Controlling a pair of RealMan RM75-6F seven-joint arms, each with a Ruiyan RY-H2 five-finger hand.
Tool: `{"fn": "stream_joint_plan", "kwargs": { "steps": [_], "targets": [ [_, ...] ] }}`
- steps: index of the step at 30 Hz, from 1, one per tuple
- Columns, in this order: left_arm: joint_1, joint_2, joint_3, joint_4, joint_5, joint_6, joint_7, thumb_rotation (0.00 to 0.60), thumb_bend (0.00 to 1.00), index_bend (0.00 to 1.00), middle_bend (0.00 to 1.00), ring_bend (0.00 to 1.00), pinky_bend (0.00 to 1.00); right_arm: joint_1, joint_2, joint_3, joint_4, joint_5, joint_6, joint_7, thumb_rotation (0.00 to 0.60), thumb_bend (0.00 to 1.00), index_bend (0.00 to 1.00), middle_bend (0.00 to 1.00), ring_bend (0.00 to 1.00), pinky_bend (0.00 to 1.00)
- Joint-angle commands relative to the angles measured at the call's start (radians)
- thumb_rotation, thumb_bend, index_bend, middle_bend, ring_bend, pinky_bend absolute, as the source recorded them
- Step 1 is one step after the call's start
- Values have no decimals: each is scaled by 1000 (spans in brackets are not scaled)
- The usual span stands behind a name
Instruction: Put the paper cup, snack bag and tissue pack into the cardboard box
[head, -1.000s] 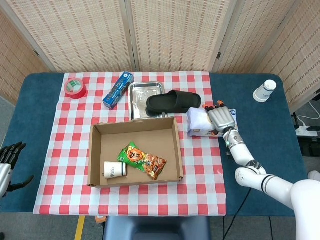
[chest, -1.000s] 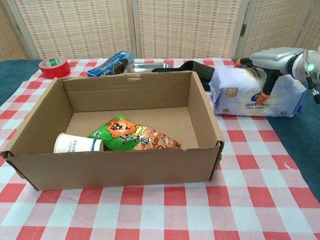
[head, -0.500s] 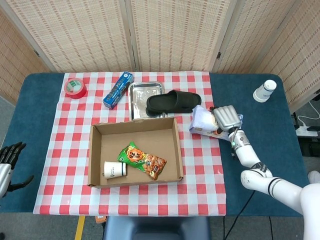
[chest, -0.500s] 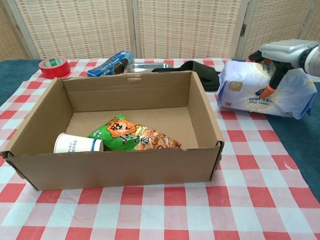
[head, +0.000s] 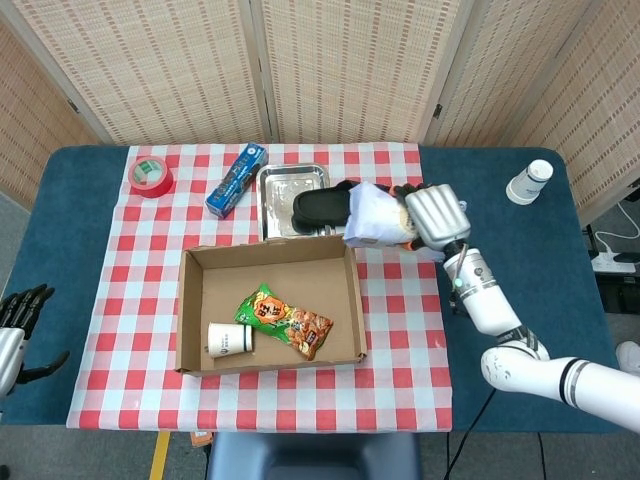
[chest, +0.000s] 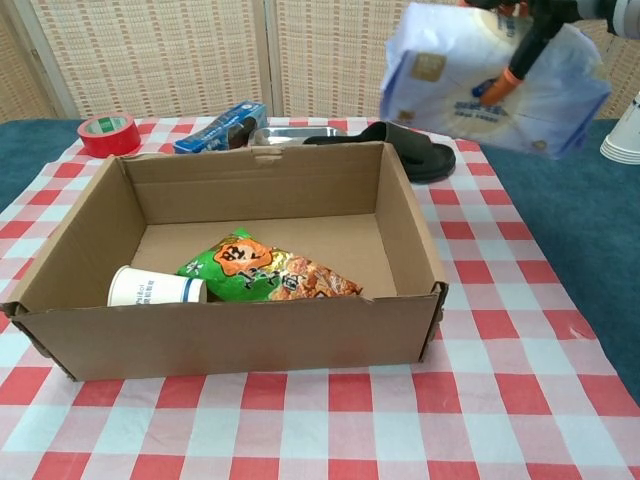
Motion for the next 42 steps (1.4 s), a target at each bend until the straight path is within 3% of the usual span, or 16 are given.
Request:
{"fn": "stream_joint_plan", "kwargs": {
  "steps": [1,6,11,21,24,25,26,27,29,31,42],
  "targets": [
    [1,0,1,-1,1,2,1,600,222,0,0,0,0,26,61,72,-250,-6,56,1,600,0,906,556,613,802],
    [-1,-1,2,-2,3,-2,2,600,222,0,0,0,0,65,49,70,-382,28,3,19,600,0,896,556,608,801],
    [3,2,1,0,6,8,-9,600,222,0,0,0,0,110,-8,47,-422,-1,-1,-9,600,0,895,556,606,799],
    [12,11,0,6,10,28,-43,600,222,0,0,0,0,140,-137,-11,-310,-57,19,-13,600,0,867,556,577,783],
    [12,13,0,9,10,26,-50,600,221,0,0,0,0,145,-149,-20,-281,-54,2,0,600,0,754,547,476,688],
    [11,13,0,9,10,25,-52,600,220,0,0,0,0,148,-148,-24,-276,-43,-11,4,600,0,670,493,351,570],
    [10,13,0,10,10,24,-54,600,220,0,0,0,0,155,-140,-31,-275,-28,-42,13,600,0,553,373,199,367],
    [10,14,-1,10,10,24,-55,600,221,0,0,0,0,159,-133,-31,-271,-25,-57,17,600,0,380,190,56,149],
    [10,14,-1,11,10,24,-58,600,222,0,0,0,0,163,-140,-27,-253,-42,-58,34,600,0,107,15,0,0],
    [11,15,-2,11,8,25,-60,600,222,0,0,0,0,163,-147,-27,-241,-50,-62,53,600,0,2,0,0,0],
    [11,16,-3,17,7,24,-72,600,221,0,0,0,0,162,-179,-27,-207,-94,-31,84,600,0,0,0,0,0]
  ]
}}
